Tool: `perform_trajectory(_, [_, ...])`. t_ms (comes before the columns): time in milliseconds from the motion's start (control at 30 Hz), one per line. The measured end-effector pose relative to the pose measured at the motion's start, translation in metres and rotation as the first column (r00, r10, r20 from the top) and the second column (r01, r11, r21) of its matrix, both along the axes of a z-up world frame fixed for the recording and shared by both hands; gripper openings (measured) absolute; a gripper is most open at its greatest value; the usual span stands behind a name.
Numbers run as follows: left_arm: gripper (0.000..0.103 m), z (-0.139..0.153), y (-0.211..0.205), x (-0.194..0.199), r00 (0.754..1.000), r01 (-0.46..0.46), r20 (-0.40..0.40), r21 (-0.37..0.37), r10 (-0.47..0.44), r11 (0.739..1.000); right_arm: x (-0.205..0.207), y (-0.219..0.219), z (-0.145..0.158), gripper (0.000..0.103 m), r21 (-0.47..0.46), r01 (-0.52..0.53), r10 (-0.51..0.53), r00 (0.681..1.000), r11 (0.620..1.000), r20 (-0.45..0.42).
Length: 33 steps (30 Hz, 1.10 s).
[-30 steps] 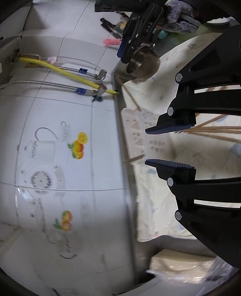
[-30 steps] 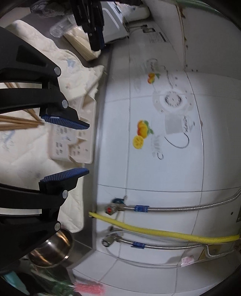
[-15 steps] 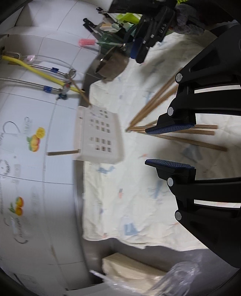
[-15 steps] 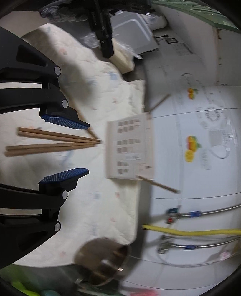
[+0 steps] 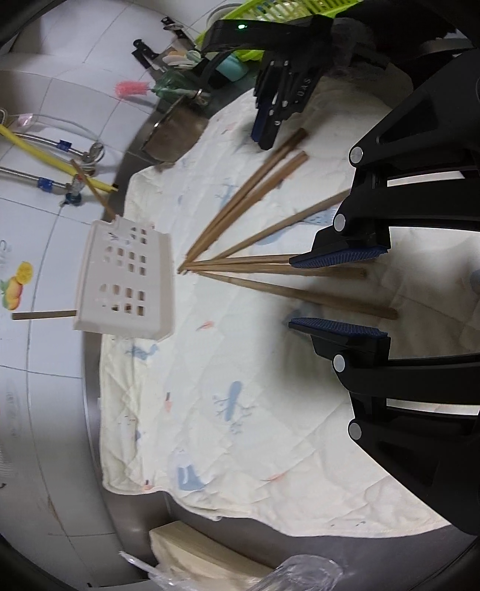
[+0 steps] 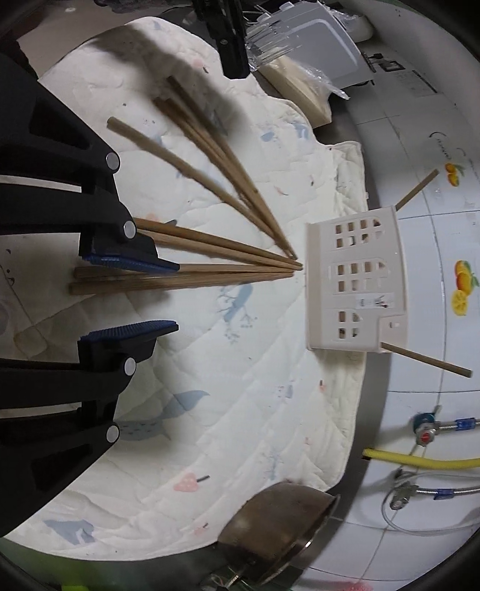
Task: Organize utensils
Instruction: 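Move both open tools back down to the remaining chopsticks, then close the right tool on another chopstick while the left tool grasps a chopstick too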
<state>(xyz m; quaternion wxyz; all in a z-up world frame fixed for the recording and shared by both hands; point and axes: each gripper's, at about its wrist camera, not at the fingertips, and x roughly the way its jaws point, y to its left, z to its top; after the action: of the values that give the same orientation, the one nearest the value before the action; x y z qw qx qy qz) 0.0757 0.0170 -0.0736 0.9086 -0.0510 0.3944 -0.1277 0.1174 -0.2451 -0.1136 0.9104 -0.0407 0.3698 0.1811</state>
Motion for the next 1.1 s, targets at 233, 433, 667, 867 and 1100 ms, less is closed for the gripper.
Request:
perform_trajectory(233, [0.027, -0.011, 0.003, -0.001, 1.000, -0.007, -0.028, -0.003, 0.007, 1.000, 0.007, 0.007, -0.009, 0.016, -0.029, -0.021, 0.021, 0.999, 0.999, -0.024])
perform_trajectory(433, [0.027, -0.013, 0.001, -0.002, 1.000, 0.009, -0.028, 0.003, -0.009, 1.000, 0.010, 0.012, -0.012, 0.013, -0.047, -0.033, 0.031, 0.999, 0.998, -0.034])
perform_trajectory(667, [0.027, -0.022, -0.008, 0.002, 0.999, 0.027, -0.044, 0.027, -0.026, 0.999, 0.011, 0.014, -0.018, 0.012, -0.066, -0.040, 0.037, 0.998, 0.997, -0.044])
perform_trajectory(867, [0.021, -0.032, -0.009, 0.013, 0.997, 0.026, -0.069, 0.028, -0.024, 0.999, 0.011, 0.013, -0.019, 0.009, -0.058, -0.038, 0.035, 0.998, 0.998, -0.049])
perform_trajectory(1100, [0.016, -0.038, -0.012, 0.024, 0.996, 0.023, -0.087, 0.036, -0.020, 0.999, 0.011, 0.013, -0.019, 0.009, -0.053, -0.035, 0.032, 0.998, 0.998, -0.049])
